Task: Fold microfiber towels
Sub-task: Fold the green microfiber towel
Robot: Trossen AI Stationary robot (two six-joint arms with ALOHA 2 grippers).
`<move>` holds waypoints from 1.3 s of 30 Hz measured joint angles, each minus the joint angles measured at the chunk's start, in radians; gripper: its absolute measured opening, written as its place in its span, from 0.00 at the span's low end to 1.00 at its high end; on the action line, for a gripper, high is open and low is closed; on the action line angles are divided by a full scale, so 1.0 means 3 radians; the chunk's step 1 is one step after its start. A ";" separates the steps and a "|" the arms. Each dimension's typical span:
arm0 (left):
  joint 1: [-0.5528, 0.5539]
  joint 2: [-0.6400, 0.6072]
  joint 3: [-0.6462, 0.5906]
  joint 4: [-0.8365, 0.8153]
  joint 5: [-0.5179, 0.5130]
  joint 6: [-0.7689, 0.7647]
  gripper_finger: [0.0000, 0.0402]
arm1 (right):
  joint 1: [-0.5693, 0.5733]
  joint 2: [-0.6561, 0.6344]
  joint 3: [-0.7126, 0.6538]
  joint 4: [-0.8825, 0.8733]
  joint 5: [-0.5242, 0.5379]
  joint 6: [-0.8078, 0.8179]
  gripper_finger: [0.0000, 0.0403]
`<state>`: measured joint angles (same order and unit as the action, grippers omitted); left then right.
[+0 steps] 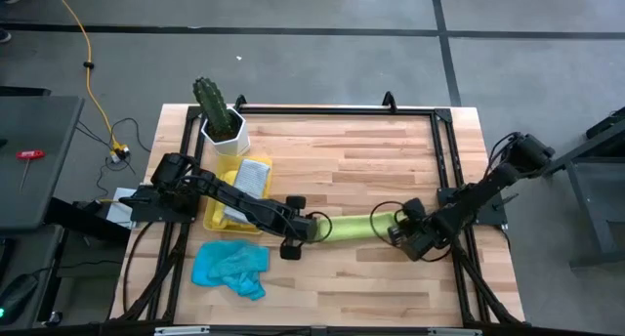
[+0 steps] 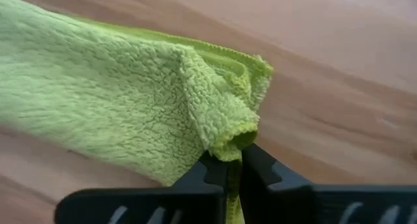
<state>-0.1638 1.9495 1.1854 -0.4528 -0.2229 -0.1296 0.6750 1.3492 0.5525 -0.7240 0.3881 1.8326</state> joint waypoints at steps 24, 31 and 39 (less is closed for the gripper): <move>0.0158 0.0240 0.0003 0.1008 -0.0429 0.0096 0.00 | -0.0216 -0.0370 0.0921 -0.0632 -0.0115 -0.0429 0.00; 0.0192 0.0259 0.0001 0.1003 -0.0321 0.0008 0.00 | -0.0395 -0.0302 0.0922 -0.0055 0.0228 -0.0796 0.00; 0.0142 0.0355 0.0008 0.1169 -0.0340 0.0009 0.00 | -0.0599 0.0070 0.0922 0.0602 0.0220 -0.1228 0.00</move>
<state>-0.1211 2.0560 1.1877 -0.1023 -0.3249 -0.1269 0.4952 1.3700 0.8291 -0.5433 0.4541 1.4641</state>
